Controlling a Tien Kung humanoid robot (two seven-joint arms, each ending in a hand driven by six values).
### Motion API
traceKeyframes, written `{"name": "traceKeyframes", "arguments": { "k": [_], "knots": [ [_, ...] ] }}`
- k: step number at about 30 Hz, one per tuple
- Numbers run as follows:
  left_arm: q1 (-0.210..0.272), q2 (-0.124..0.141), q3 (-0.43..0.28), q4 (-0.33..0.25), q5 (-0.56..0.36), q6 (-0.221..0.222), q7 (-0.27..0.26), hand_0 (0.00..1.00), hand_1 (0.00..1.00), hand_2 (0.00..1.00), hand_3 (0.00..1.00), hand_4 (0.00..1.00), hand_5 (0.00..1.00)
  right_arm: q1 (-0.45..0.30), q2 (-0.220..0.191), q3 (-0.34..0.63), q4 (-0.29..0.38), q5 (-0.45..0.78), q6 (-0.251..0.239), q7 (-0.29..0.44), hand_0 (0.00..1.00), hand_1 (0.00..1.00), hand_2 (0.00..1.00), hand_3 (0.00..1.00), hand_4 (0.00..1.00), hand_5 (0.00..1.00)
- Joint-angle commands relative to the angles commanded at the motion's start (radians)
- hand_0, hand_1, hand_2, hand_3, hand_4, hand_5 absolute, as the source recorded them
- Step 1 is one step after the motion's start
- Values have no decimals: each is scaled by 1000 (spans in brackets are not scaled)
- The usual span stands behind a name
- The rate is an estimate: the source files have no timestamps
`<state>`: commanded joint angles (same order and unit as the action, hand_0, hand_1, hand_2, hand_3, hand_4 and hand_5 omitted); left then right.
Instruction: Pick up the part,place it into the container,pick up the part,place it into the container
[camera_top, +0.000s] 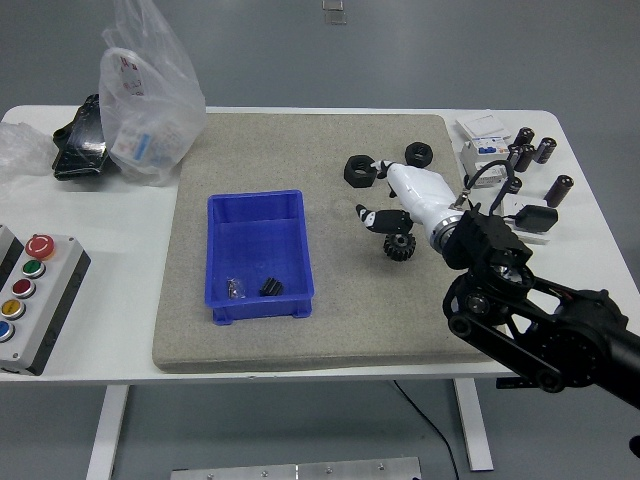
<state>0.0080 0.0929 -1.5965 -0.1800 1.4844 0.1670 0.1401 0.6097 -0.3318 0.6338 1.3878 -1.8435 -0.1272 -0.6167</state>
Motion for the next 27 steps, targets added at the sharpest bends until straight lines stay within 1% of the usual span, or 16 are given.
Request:
{"name": "traceKeyframes", "arguments": {
  "k": [1, 2, 7, 8, 9, 13, 14, 17, 19, 20, 25, 26, 27],
  "knots": [
    [0, 0, -1, 0, 1, 0, 0, 632, 565, 553, 612, 701, 288, -5, -3, 0, -11, 0, 7, -5, 305, 682, 847, 904, 908, 537],
    [0, 0, -2, 0, 2, 0, 0, 632, 564, 553, 612, 694, 279, -9, -4, 0, -20, 0, 12, -8, 334, 735, 879, 949, 998, 658],
    [0, -1, -5, 0, 5, 0, 1, 632, 564, 553, 612, 694, 279, -24, -3, -14, -63, -18, 39, -26, 334, 735, 879, 949, 998, 658],
    [0, -1, -5, 0, 5, 0, 0, 633, 563, 553, 612, 691, 276, -25, -3, -18, -69, -19, 43, -28, 332, 738, 876, 920, 998, 681],
    [0, -1, -5, 0, 5, 0, 0, 633, 563, 553, 612, 691, 276, -26, -2, -23, -73, -18, 46, -29, 332, 738, 876, 920, 998, 681],
    [1, 0, -6, 0, 6, 1, 1, 633, 563, 553, 612, 691, 276, -26, 2, -39, -89, -9, 51, -29, 332, 738, 876, 920, 998, 681],
    [1, 0, -5, 0, 6, 1, 0, 632, 563, 552, 610, 688, 274, -25, 3, -43, -93, -8, 53, -29, 330, 734, 858, 903, 998, 730],
    [1, 0, -4, 0, 5, 1, 0, 632, 563, 552, 610, 688, 274, -23, 7, -60, -111, 2, 57, -29, 330, 734, 858, 903, 998, 730],
    [1, 0, -3, 0, 4, 1, 0, 632, 563, 552, 610, 688, 274, -22, 9, -70, -121, 6, 51, -29, 330, 734, 858, 903, 998, 730],
    [1, 0, -2, 0, 4, 1, 0, 632, 563, 552, 611, 687, 273, -22, 11, -76, -126, 4, 42, -29, 290, 585, 601, 692, 563, 348],
    [1, 0, 1, 0, 2, 0, -1, 632, 563, 552, 611, 687, 273, -24, 17, -90, -144, -6, -16, -14, 290, 585, 601, 692, 563, 348],
    [1, 0, 1, 0, 1, 0, -1, 632, 563, 552, 611, 687, 272, -24, 17, -91, -145, -7, -22, -12, 271, 526, 488, 598, 542, 97],
    [0, 0, 2, 0, 0, 0, -2, 632, 563, 552, 611, 687, 272, -25, 18, -93, -148, -10, -31, -9, 271, 526, 488, 598, 542, 97]
  ]
}}
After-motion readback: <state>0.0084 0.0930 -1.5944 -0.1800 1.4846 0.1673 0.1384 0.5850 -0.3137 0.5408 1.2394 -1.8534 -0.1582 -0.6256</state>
